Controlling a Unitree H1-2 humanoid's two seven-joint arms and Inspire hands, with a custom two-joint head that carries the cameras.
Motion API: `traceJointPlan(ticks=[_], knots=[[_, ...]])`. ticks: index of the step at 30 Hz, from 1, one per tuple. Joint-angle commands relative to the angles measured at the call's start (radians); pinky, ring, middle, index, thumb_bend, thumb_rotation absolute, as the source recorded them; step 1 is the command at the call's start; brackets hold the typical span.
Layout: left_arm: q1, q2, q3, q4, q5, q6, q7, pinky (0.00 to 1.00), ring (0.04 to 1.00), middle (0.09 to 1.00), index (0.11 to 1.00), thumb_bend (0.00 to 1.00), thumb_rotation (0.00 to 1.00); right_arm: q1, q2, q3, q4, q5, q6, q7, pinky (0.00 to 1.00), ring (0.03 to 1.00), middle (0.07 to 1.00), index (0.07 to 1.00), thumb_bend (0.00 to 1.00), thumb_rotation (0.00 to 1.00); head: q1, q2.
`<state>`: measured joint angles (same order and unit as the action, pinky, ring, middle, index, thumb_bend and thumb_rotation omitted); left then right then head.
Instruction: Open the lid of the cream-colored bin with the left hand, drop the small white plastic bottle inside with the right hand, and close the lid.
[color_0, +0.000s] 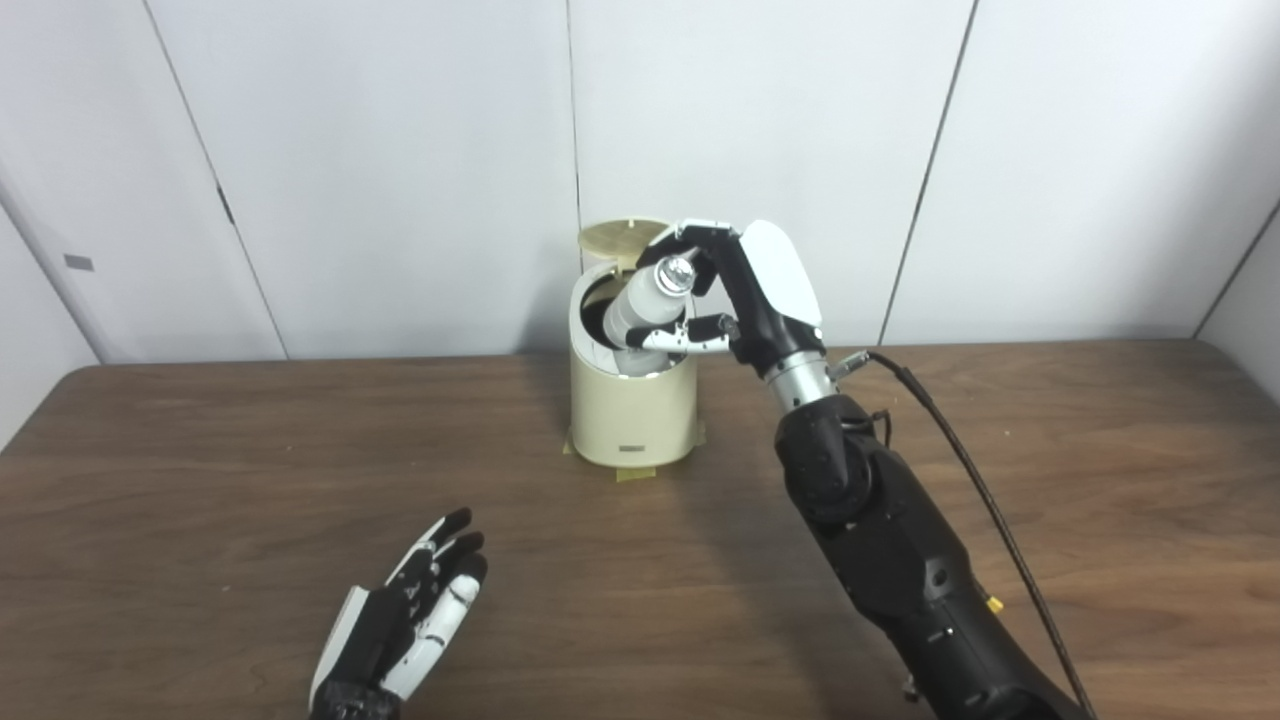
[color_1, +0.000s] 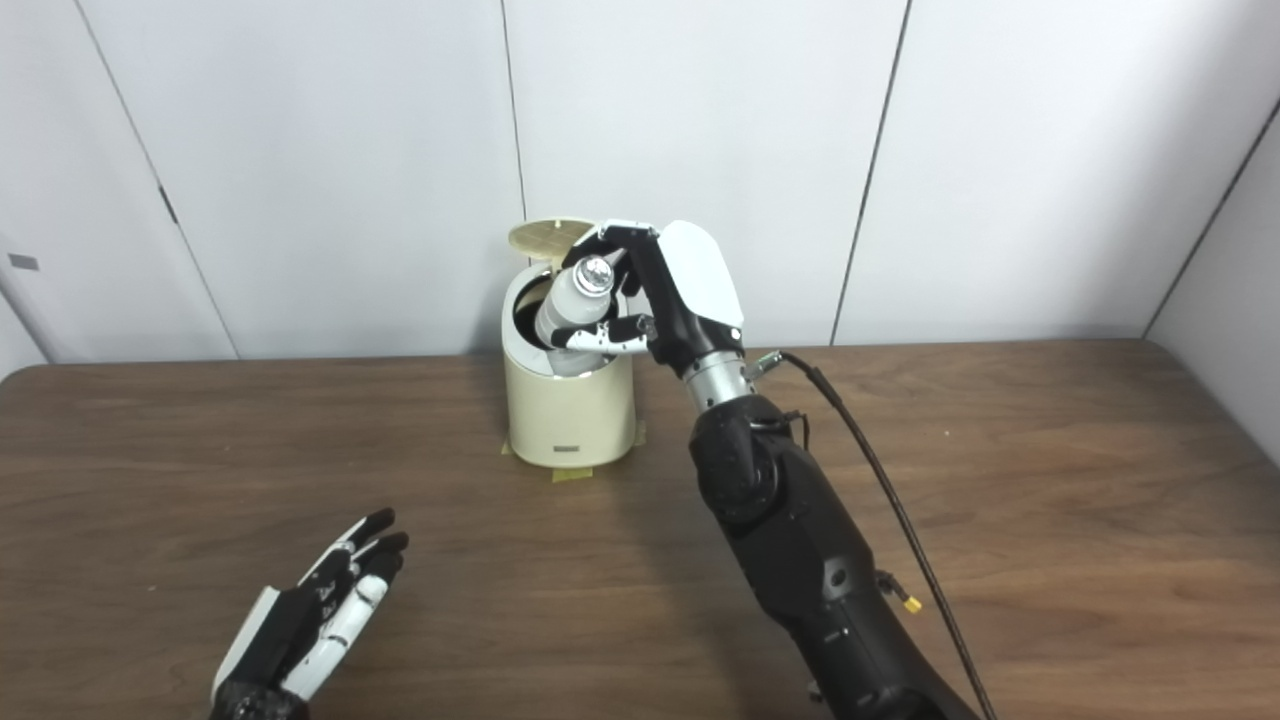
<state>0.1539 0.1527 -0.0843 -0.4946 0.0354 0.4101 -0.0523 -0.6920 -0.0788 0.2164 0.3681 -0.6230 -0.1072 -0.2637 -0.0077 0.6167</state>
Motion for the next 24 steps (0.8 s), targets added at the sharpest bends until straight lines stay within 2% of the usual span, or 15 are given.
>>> traceJointPlan(ticks=[1,3,5,6,7,9,16,24], knots=[[-0.006,-0.028,0.003,-0.018,-0.002,-0.023,0.004,0.96,0.904,0.892,0.954,0.55,0.67,-0.053,-0.003,-0.004,-0.033,-0.004,-0.004,-0.012,0.40,0.445,0.566,0.494,0.51,0.00,-0.001,0.000],[-0.006,-0.029,0.003,-0.017,-0.003,-0.027,0.004,0.93,0.900,0.893,0.952,0.53,0.67,-0.054,-0.004,0.000,-0.026,-0.012,-0.012,-0.022,0.45,0.570,0.674,0.494,0.52,0.10,-0.002,-0.001],[-0.006,-0.028,0.004,-0.012,-0.007,-0.037,0.002,0.93,0.900,0.894,0.951,0.53,0.67,-0.055,-0.003,0.003,-0.022,-0.020,-0.010,-0.028,0.48,0.623,0.729,0.495,0.52,0.12,-0.002,-0.001],[-0.006,-0.027,0.004,-0.010,-0.008,-0.040,0.002,0.93,0.899,0.894,0.951,0.53,0.67,-0.055,-0.003,0.003,-0.021,-0.023,-0.009,-0.029,0.49,0.642,0.745,0.571,0.70,0.09,-0.002,-0.001],[-0.006,-0.025,0.003,-0.011,-0.005,-0.038,0.001,0.92,0.898,0.894,0.951,0.54,0.67,-0.055,-0.002,0.004,-0.022,-0.027,-0.007,-0.029,0.50,0.654,0.754,0.619,0.81,0.06,-0.002,-0.001],[-0.006,-0.024,0.003,-0.016,-0.005,-0.031,0.000,0.92,0.897,0.890,0.947,0.53,0.68,-0.053,-0.001,0.004,-0.026,-0.031,0.002,-0.024,0.50,0.668,0.773,0.654,0.87,0.05,-0.002,-0.001],[-0.009,-0.022,0.005,-0.013,-0.006,-0.033,-0.001,0.92,0.895,0.888,0.931,0.53,0.67,-0.050,0.000,0.003,-0.022,-0.030,0.001,-0.028,0.49,0.678,0.806,0.669,0.88,0.04,-0.005,-0.001],[-0.011,-0.018,0.005,-0.015,0.000,-0.032,-0.001,0.92,0.896,0.893,0.928,0.54,0.68,-0.052,0.003,0.004,-0.020,-0.039,0.007,-0.034,0.47,0.638,0.771,0.660,0.88,0.03,-0.005,0.000]])
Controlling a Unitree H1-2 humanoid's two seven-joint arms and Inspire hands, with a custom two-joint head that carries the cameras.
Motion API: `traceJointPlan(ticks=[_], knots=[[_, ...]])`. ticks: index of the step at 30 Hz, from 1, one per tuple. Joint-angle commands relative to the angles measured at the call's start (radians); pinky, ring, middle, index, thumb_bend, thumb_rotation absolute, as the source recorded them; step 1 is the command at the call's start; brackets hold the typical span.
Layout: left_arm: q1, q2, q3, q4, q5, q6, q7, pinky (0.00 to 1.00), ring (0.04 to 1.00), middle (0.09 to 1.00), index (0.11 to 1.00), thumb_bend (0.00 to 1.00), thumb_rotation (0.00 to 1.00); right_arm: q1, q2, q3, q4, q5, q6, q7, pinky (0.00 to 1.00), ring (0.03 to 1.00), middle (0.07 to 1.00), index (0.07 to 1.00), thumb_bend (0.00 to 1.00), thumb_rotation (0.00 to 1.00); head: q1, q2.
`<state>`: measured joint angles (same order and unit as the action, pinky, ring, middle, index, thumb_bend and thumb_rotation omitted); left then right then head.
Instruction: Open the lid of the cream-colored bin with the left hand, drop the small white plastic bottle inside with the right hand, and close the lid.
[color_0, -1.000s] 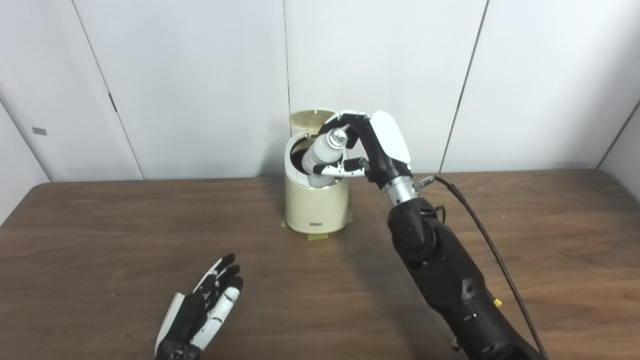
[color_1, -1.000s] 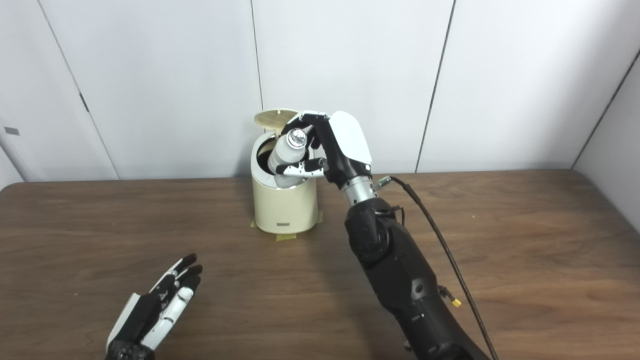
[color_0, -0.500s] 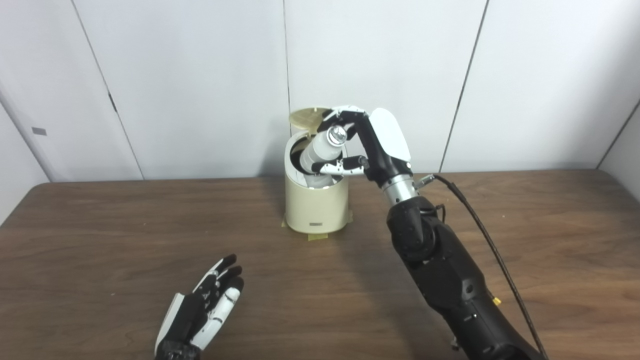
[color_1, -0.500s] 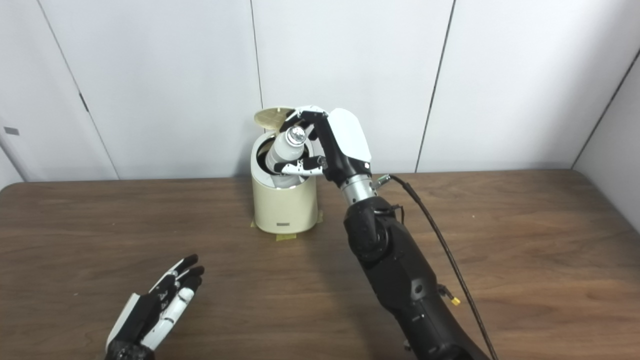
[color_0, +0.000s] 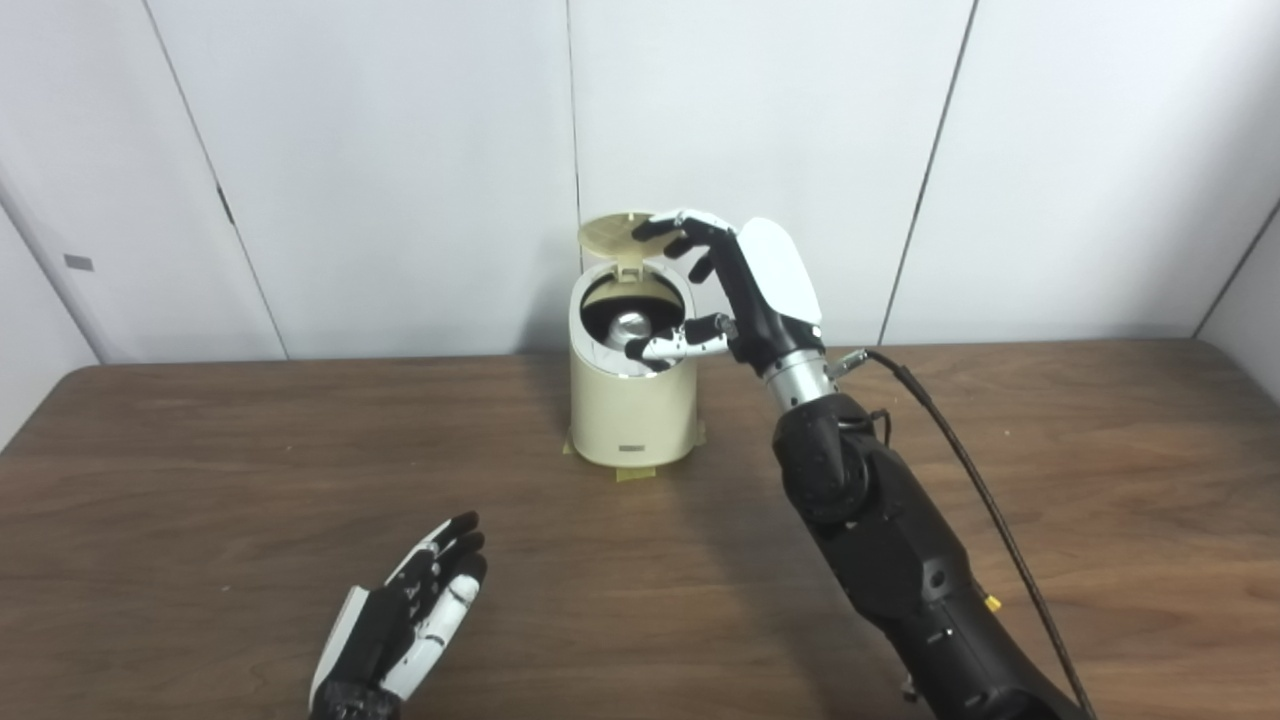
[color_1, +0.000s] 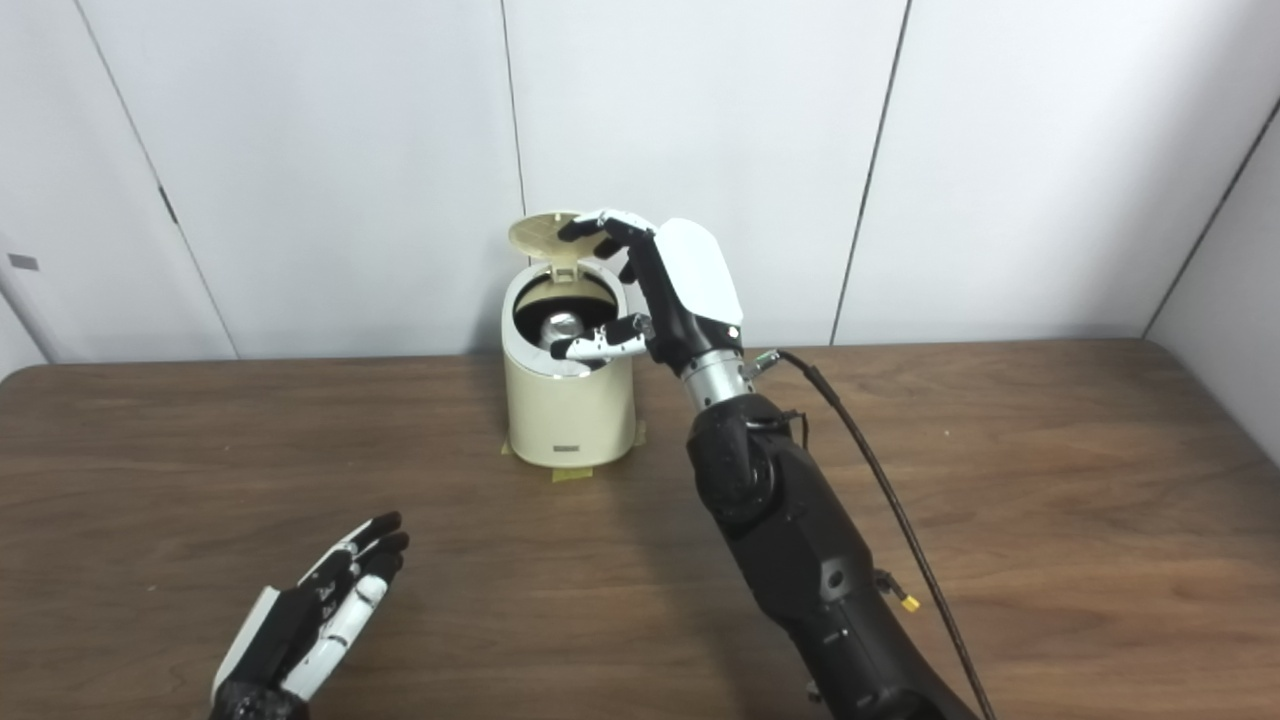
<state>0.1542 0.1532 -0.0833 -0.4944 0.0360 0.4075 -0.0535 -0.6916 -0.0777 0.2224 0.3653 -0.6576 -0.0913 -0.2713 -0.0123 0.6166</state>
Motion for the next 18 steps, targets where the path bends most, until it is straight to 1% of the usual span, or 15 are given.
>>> traceJointPlan(ticks=[1,4,6,7,8,9,10,11,14,18], knots=[[-0.012,-0.019,0.005,-0.018,-0.003,-0.023,0.000,0.92,0.896,0.892,0.928,0.55,0.69,-0.052,0.001,-0.003,-0.014,-0.003,-0.014,-0.030,0.47,0.638,0.769,0.660,0.88,0.03,-0.001,0.000],[-0.013,-0.021,0.006,-0.021,-0.007,-0.020,-0.002,0.92,0.895,0.888,0.931,0.54,0.67,-0.053,-0.002,-0.002,-0.009,-0.004,-0.027,-0.039,0.46,0.626,0.756,0.657,0.88,0.02,-0.002,0.000],[-0.014,-0.018,0.005,-0.016,-0.008,-0.030,-0.004,0.92,0.895,0.892,0.936,0.53,0.68,-0.049,-0.005,-0.005,-0.015,-0.003,-0.031,-0.045,0.46,0.587,0.693,0.632,0.87,0.00,-0.002,0.000],[-0.014,-0.017,0.005,-0.015,-0.007,-0.032,-0.005,0.92,0.896,0.894,0.937,0.53,0.68,-0.044,-0.005,-0.008,-0.025,-0.002,-0.034,-0.055,0.46,0.574,0.676,0.624,0.86,0.00,-0.005,0.000],[-0.014,-0.016,0.003,-0.014,-0.003,-0.034,-0.004,0.92,0.896,0.896,0.937,0.53,0.68,-0.036,-0.003,-0.014,-0.042,0.000,-0.035,-0.066,0.44,0.541,0.640,0.546,0.66,0.08,-0.008,0.001],[-0.014,-0.015,0.003,-0.013,0.001,-0.034,-0.004,0.92,0.895,0.894,0.935,0.54,0.68,-0.031,-0.001,-0.018,-0.053,0.001,-0.036,-0.074,0.43,0.514,0.607,0.518,0.59,0.10,-0.010,0.000],[-0.014,-0.014,0.002,-0.013,0.002,-0.033,-0.004,0.91,0.894,0.893,0.934,0.54,0.68,-0.027,0.002,-0.024,-0.061,0.008,-0.039,-0.083,0.42,0.500,0.590,0.504,0.56,0.11,-0.011,0.000],[-0.015,-0.014,0.004,-0.011,0.000,-0.034,-0.004,0.92,0.895,0.893,0.933,0.54,0.69,-0.020,0.005,-0.037,-0.071,0.022,-0.061,-0.103,0.41,0.479,0.538,0.490,0.54,0.05,-0.016,0.000],[-0.018,-0.013,0.006,-0.007,-0.003,-0.035,-0.005,0.93,0.889,0.885,0.930,0.54,0.68,-0.006,0.006,-0.063,-0.094,0.048,-0.099,-0.137,0.39,0.439,0.502,0.489,0.52,0.00,-0.021,0.001],[-0.027,-0.009,0.008,0.003,-0.011,-0.051,-0.011,0.91,0.889,0.888,0.936,0.51,0.68,0.020,0.002,-0.100,-0.162,0.092,-0.055,-0.102,0.38,0.430,0.490,0.498,0.52,0.00,-0.021,0.002]])
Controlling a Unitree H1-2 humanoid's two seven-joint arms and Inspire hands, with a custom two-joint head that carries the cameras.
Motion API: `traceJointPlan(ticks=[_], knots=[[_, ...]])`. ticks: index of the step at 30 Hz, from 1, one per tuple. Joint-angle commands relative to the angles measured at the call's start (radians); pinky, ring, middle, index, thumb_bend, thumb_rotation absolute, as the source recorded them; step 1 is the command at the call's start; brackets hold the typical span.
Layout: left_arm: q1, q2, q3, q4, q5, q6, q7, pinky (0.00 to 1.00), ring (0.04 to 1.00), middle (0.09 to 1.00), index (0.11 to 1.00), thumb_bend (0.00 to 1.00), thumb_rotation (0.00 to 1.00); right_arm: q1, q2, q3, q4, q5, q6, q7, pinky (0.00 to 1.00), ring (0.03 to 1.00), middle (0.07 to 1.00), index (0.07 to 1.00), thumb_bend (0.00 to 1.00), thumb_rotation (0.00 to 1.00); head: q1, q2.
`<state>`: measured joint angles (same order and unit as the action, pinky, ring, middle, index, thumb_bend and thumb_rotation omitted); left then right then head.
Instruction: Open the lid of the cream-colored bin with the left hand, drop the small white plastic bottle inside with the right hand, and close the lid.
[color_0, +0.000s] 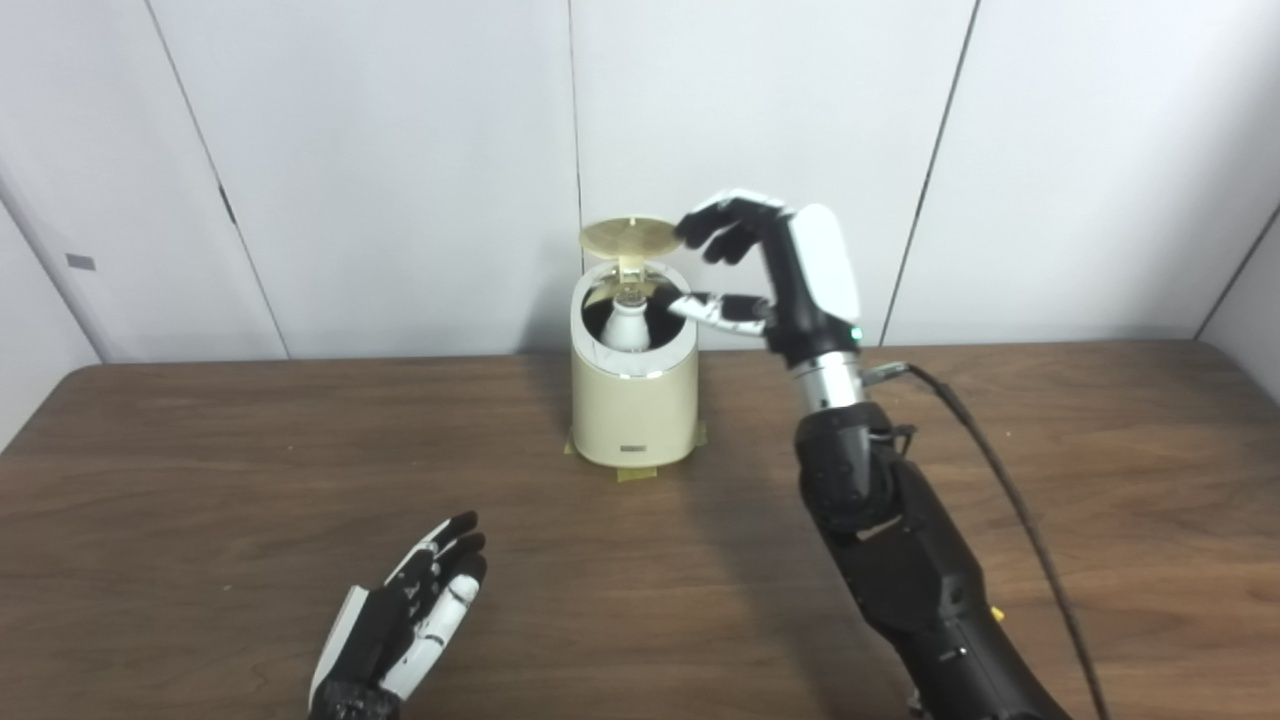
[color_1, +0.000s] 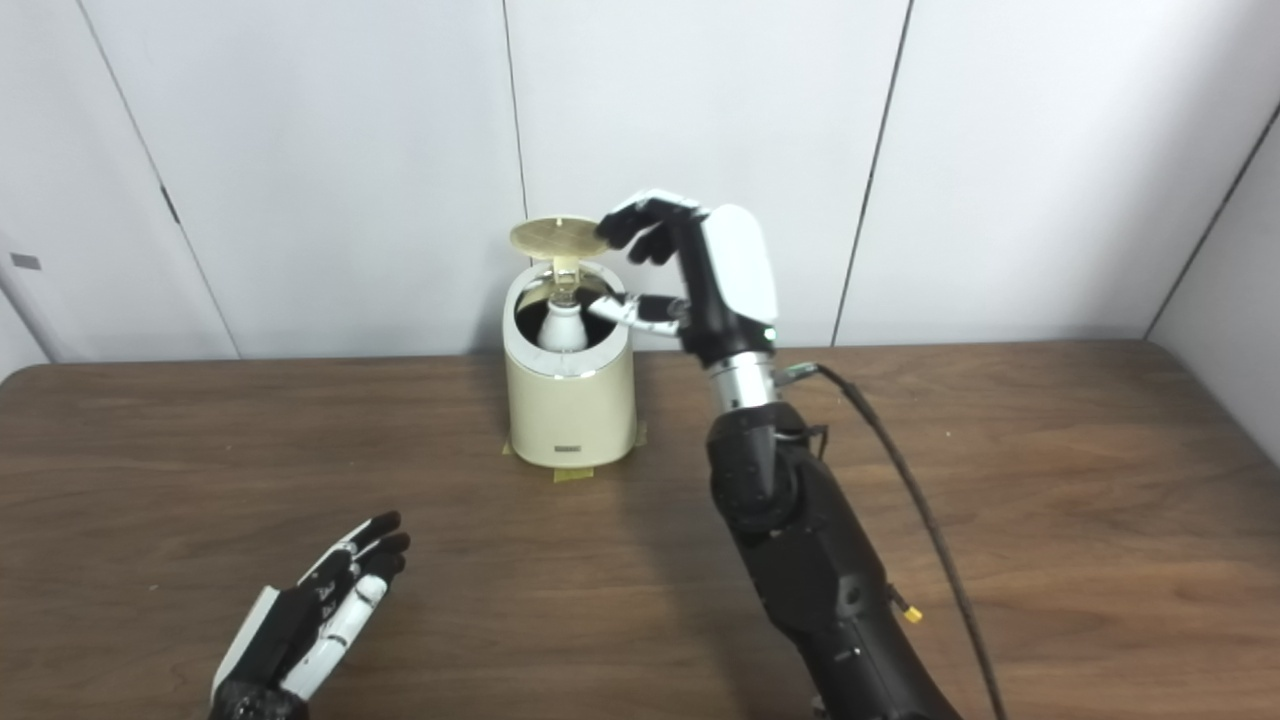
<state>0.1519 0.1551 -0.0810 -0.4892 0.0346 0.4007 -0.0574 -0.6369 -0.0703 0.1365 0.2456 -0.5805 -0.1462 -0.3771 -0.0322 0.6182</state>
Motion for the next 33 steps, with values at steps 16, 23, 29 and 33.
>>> traceJointPlan(ticks=[16,23,29,33], knots=[[-0.071,-0.030,0.056,-0.025,-0.029,0.011,-0.005,0.91,0.885,0.896,0.925,0.48,0.67,0.197,-0.109,-0.121,-0.379,0.172,0.236,0.267,0.36,0.421,0.475,0.526,0.52,0.00,0.006,0.006],[-0.131,-0.035,0.095,-0.007,-0.084,0.018,-0.005,0.89,0.875,0.885,0.917,0.47,0.63,0.372,-0.112,-0.182,-0.557,0.316,0.452,0.398,0.44,0.521,0.574,0.501,0.51,0.12,0.008,0.003],[-0.194,-0.048,0.096,0.012,-0.069,0.040,-0.005,0.87,0.868,0.888,0.933,0.49,0.64,0.505,-0.100,-0.232,-0.642,0.463,0.529,0.444,0.59,0.715,0.761,0.726,0.52,0.39,0.009,0.003],[-0.234,-0.047,0.093,0.032,-0.056,0.039,-0.007,0.86,0.867,0.889,0.932,0.51,0.66,0.578,-0.085,-0.241,-0.635,0.500,0.484,0.435,0.66,0.783,0.824,0.795,0.54,0.51,0.010,0.001]])
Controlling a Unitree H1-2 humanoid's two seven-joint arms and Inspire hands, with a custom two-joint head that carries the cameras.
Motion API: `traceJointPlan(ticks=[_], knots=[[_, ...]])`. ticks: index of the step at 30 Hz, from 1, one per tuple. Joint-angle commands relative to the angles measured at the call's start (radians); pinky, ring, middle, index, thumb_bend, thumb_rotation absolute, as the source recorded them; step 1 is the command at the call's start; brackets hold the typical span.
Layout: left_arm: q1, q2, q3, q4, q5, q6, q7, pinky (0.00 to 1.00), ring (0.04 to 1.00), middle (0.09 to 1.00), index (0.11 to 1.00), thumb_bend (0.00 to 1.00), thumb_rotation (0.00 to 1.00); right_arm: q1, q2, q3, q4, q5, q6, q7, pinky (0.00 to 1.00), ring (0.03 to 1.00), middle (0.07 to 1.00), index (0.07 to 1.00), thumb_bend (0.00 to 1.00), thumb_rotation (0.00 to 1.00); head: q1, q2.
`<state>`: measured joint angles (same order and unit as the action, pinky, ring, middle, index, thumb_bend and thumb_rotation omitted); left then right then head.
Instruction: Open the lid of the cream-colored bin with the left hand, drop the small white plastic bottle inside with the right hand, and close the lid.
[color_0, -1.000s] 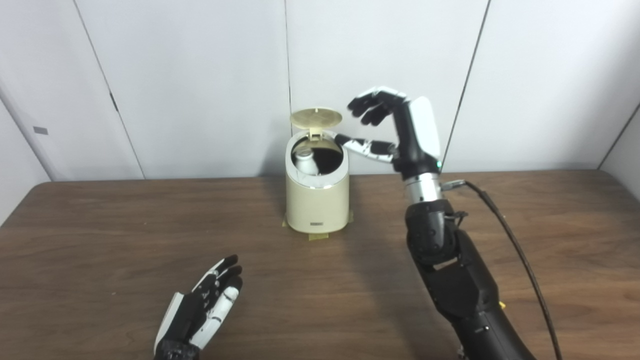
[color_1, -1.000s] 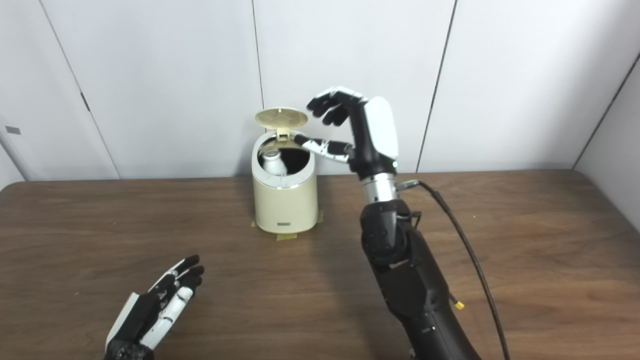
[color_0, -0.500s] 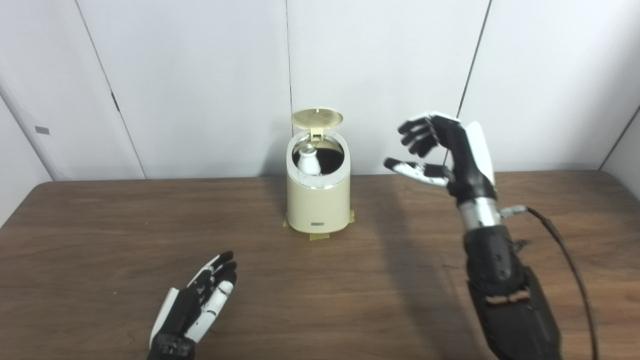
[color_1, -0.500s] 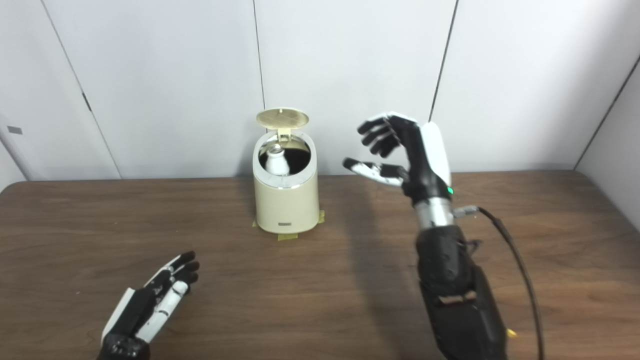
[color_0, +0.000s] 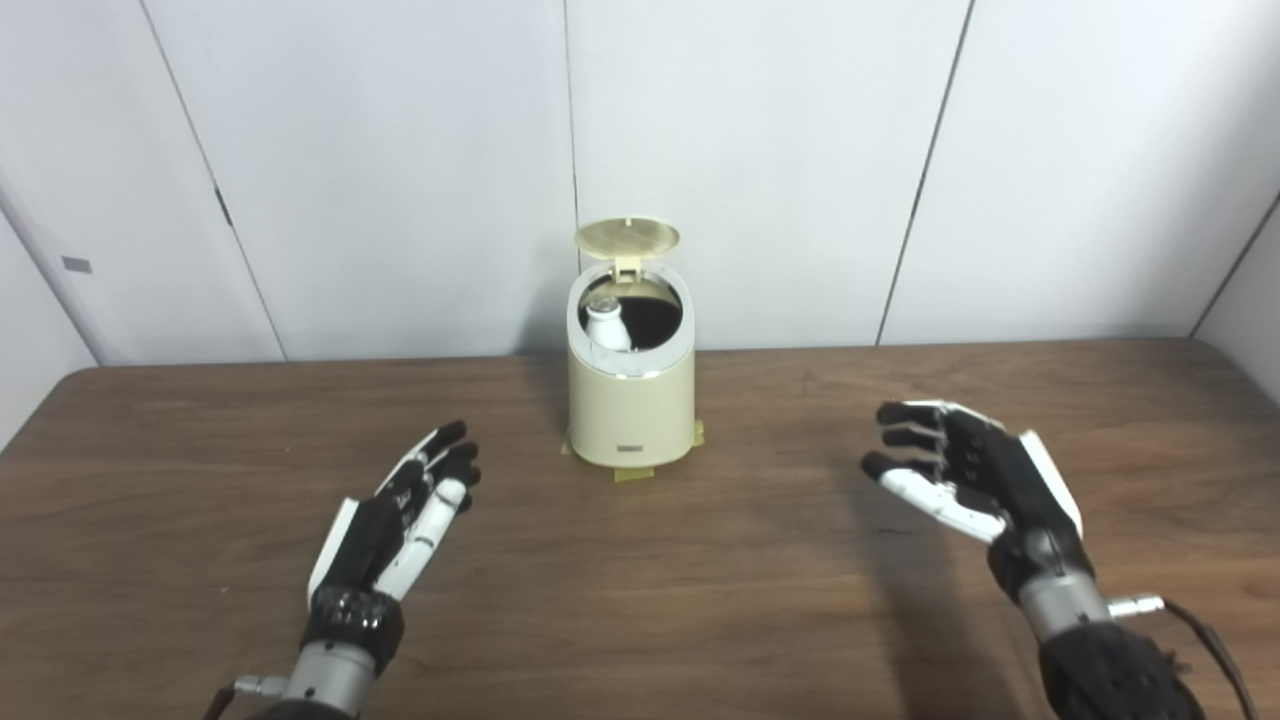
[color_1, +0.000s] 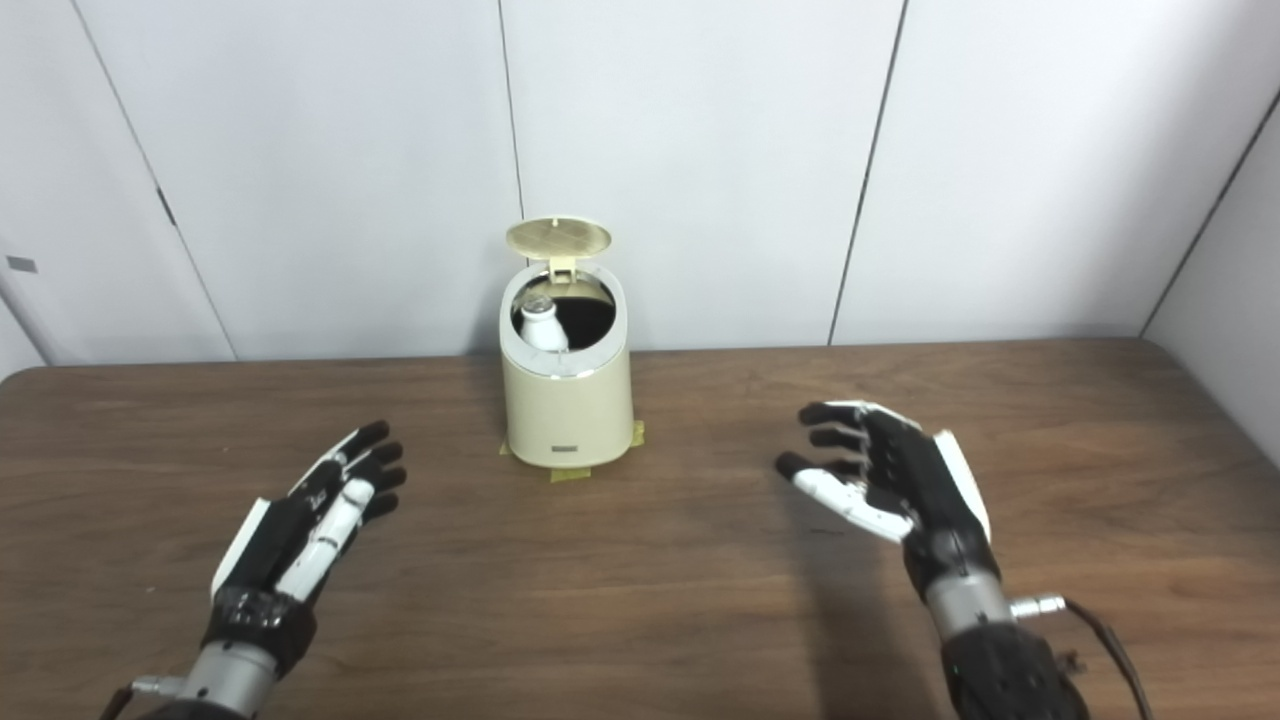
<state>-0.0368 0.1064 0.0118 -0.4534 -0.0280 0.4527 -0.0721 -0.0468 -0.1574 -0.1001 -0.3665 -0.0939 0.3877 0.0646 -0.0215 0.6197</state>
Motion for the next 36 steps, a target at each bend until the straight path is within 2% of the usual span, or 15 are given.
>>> traceJointPlan(ticks=[1,3,6,10,12,16,19,21,24,30,36], knots=[[-0.056,0.002,0.000,0.004,0.008,-0.017,0.007,0.86,0.866,0.889,0.929,0.52,0.66,0.009,0.001,0.005,-0.019,-0.005,-0.071,-0.014,0.67,0.792,0.834,0.804,0.57,0.55,-0.001,-0.001],[-0.079,0.005,0.001,0.020,0.012,-0.025,0.006,0.86,0.867,0.891,0.926,0.53,0.67,0.049,-0.004,0.026,-0.013,-0.045,-0.114,-0.027,0.71,0.822,0.861,0.830,0.61,0.67,-0.001,-0.001],[-0.112,0.010,0.002,0.041,0.019,-0.030,0.006,0.86,0.874,0.895,0.930,0.55,0.69,0.094,0.002,0.039,-0.008,-0.065,-0.157,-0.044,0.78,0.863,0.888,0.854,0.60,0.80,-0.004,-0.003],[-0.161,0.011,0.006,0.077,0.023,-0.041,0.010,0.86,0.880,0.906,0.944,0.54,0.71,0.140,0.034,0.033,-0.005,-0.050,-0.200,-0.071,0.85,0.899,0.906,0.867,0.60,0.89,-0.004,-0.010],[-0.187,0.007,0.010,0.089,0.023,-0.038,0.013,0.85,0.881,0.909,0.942,0.55,0.69,0.157,0.050,0.031,0.000,-0.034,-0.224,-0.080,0.85,0.900,0.905,0.873,0.60,0.94,-0.004,-0.010],[-0.247,0.000,0.021,0.120,0.021,-0.035,0.018,0.86,0.882,0.902,0.935,0.54,0.68,0.171,0.074,0.024,0.047,0.021,-0.294,-0.092,0.85,0.900,0.900,0.871,0.63,0.97,0.020,-0.019],[-0.284,0.001,0.028,0.147,0.020,-0.044,0.020,0.84,0.880,0.897,0.930,0.53,0.69,0.180,0.079,0.026,0.066,0.042,-0.332,-0.097,0.87,0.908,0.899,0.872,0.62,0.99,0.023,-0.022],[-0.312,0.014,0.018,0.169,0.042,-0.058,0.023,0.85,0.884,0.900,0.930,0.54,0.73,0.186,0.083,0.029,0.074,0.047,-0.353,-0.107,0.87,0.908,0.897,0.870,0.63,0.99,0.026,-0.023],[-0.353,0.026,0.013,0.203,0.054,-0.076,0.022,0.86,0.891,0.902,0.932,0.54,0.76,0.191,0.086,0.034,0.082,0.043,-0.371,-0.123,0.87,0.901,0.890,0.868,0.67,0.98,0.029,-0.026],[-0.436,0.045,0.008,0.259,0.058,-0.081,0.018,0.87,0.907,0.920,0.938,0.53,0.76,0.190,0.084,0.034,0.098,0.044,-0.387,-0.141,0.87,0.897,0.883,0.867,0.63,0.97,0.029,-0.026],[-0.539,0.063,0.000,0.328,0.054,-0.077,0.003,0.89,0.908,0.923,0.921,0.56,0.71,0.196,0.082,0.042,0.108,0.037,-0.399,-0.151,0.87,0.895,0.882,0.866,0.63,0.98,0.038,-0.027]])
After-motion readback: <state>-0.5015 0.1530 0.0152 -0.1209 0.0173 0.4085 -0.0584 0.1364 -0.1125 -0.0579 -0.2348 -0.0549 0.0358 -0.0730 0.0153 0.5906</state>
